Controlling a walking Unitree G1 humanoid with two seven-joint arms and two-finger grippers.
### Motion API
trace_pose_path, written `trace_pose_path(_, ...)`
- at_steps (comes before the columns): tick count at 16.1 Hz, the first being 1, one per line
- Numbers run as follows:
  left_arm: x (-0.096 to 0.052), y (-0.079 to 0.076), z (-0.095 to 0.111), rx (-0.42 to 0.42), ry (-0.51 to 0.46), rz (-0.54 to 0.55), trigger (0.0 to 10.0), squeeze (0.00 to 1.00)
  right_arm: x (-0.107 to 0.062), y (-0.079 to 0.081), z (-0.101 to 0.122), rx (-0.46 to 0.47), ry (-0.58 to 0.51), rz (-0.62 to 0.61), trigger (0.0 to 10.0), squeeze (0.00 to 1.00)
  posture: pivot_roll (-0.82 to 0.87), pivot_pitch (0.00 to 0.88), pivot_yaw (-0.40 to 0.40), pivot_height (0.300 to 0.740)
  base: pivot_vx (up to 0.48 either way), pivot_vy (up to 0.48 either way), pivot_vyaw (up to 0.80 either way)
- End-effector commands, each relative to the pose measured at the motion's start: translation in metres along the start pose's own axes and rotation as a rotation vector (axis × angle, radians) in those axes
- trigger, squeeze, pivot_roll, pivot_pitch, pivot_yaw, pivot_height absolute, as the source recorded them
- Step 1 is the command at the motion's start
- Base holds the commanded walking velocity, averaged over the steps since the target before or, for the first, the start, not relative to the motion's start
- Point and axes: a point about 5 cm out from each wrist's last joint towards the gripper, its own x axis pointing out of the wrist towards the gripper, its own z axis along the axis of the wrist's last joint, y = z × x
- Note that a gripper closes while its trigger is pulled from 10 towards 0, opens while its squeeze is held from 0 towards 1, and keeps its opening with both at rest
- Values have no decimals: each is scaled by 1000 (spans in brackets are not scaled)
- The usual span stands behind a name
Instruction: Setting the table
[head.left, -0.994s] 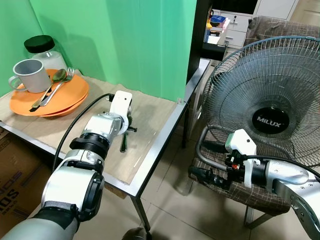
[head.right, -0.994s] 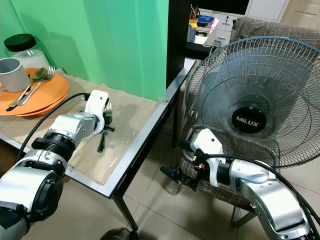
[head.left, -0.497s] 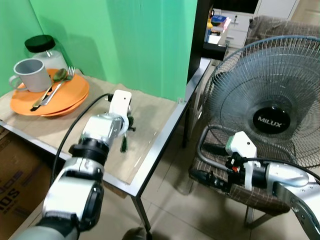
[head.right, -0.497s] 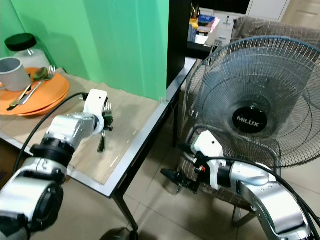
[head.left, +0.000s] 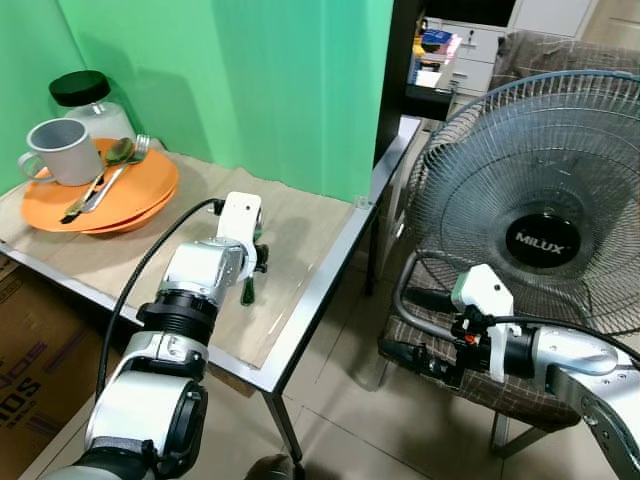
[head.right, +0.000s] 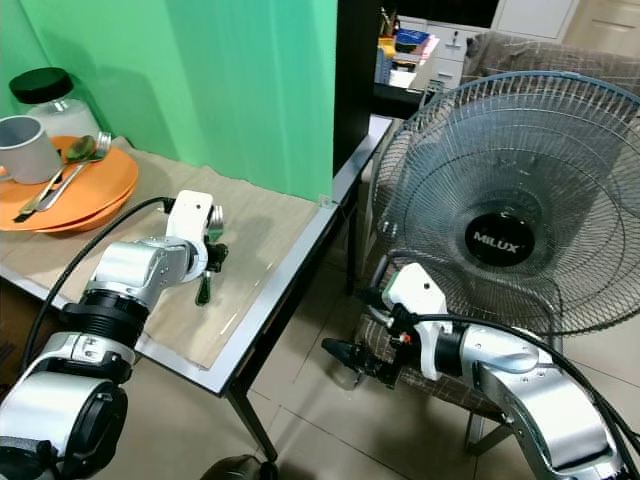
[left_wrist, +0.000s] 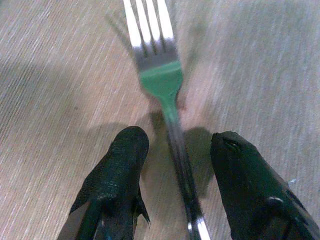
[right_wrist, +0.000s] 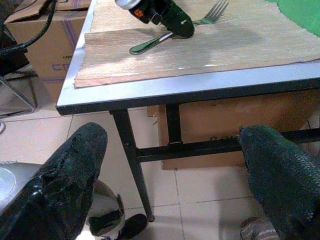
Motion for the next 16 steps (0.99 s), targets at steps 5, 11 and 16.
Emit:
trace_pose_path(5,0,6,2,4,-8,7,10000,0,-2,10,3,7,-7,84,10000,0,109,0,78,740,0,0,0)
trace_pose_path(11,0,5,6,21,-26,-4,2196,0,-4,14,4,19,-19,124,10000,0,107,0,80,740,0,0,0)
trace_pose_path(16,-1,4,8,27,-35,-8,0,0,-5,15,5,25,-22,140,10000,0,108,0,79,740,0,0,0)
